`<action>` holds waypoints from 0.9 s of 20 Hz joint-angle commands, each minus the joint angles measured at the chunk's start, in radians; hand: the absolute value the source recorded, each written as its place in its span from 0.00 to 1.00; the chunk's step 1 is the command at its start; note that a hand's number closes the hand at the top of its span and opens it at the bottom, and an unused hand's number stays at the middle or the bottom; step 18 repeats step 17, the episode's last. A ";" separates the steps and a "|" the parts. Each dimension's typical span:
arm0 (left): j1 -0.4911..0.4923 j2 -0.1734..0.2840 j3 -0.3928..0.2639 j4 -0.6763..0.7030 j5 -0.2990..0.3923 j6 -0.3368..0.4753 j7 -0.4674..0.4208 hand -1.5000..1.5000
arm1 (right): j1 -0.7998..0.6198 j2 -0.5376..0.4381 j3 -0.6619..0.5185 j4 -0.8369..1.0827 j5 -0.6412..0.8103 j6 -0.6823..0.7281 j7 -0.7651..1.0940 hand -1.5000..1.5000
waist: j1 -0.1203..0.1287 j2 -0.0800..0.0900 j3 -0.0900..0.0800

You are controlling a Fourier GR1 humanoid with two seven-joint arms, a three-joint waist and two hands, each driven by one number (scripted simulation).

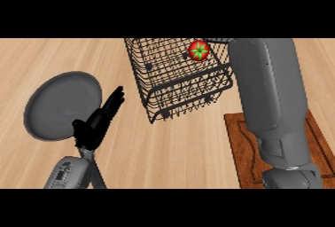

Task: Pick the tomato from the cutting board and place it in the tiered basket

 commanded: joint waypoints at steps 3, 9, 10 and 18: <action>0.061 0.018 0.028 0.000 0.007 0.008 -0.030 0.50 | 0.003 0.000 -0.020 -0.101 0.312 -0.128 0.280 0.00 | -0.061 -0.023 0.000; 0.065 0.026 0.047 -0.013 0.029 0.003 -0.007 0.50 | 0.079 0.000 0.005 -0.352 0.397 -0.084 0.296 0.00 | -0.087 -0.041 0.004; 0.081 0.002 0.028 -0.009 0.008 0.026 -0.018 0.50 | 0.078 0.000 0.023 -0.394 0.397 -0.054 0.301 0.00 | -0.087 -0.045 0.004; 0.094 0.022 0.048 -0.012 0.021 0.019 -0.001 0.50 | 0.237 0.000 0.135 -0.647 0.379 0.109 0.304 0.00 | -0.100 -0.057 0.005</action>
